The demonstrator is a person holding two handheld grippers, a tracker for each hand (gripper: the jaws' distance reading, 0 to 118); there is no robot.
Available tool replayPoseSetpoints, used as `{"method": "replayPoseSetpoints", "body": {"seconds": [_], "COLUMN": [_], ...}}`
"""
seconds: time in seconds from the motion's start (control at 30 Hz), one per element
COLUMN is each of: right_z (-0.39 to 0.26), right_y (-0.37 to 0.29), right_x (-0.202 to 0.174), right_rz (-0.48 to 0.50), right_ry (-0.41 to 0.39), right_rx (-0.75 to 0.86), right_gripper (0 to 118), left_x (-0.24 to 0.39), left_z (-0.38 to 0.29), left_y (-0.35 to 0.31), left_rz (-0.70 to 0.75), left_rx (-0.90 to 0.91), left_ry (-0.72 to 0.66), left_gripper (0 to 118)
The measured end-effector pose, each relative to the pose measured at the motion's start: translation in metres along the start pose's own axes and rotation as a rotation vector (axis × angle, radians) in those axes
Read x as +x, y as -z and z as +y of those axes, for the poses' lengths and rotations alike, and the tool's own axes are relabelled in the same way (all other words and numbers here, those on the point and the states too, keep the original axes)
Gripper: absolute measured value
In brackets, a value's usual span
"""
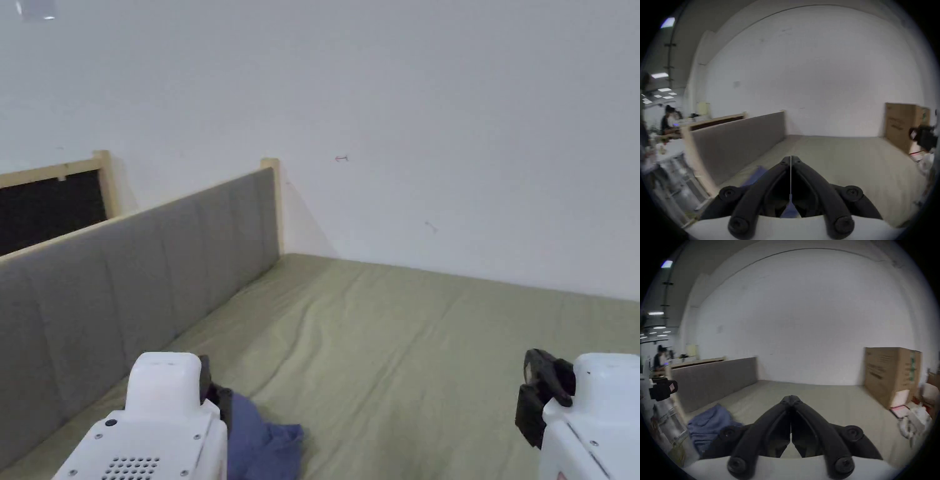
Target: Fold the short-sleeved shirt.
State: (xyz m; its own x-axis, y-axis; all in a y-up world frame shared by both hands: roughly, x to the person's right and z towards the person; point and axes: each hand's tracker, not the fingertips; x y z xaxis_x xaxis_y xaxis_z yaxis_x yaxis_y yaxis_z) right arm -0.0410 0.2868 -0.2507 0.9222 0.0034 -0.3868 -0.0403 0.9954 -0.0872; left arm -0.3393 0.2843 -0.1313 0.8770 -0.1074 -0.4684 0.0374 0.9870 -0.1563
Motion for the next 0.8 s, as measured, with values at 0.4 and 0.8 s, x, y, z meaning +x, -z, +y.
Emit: {"method": "replayPoseSetpoints", "body": {"seconds": [0.4,0.8], "right_z": [0.001,-0.028], "right_y": [0.02,0.032], "right_x": [-0.056,0.027], "right_rz": [0.191,0.064], "right_ry": [0.11,0.077], "right_rx": [-0.08,-0.266], "right_gripper": [0,0], "left_x": [-0.06,-0.063], "left_z": [-0.012,-0.1], "left_y": [0.0,0.285], "left_rz": [0.086,-0.28], "left_rx": [0.023,-0.96], "left_ry": [-0.057,-0.21], "left_gripper": [1,11]}}
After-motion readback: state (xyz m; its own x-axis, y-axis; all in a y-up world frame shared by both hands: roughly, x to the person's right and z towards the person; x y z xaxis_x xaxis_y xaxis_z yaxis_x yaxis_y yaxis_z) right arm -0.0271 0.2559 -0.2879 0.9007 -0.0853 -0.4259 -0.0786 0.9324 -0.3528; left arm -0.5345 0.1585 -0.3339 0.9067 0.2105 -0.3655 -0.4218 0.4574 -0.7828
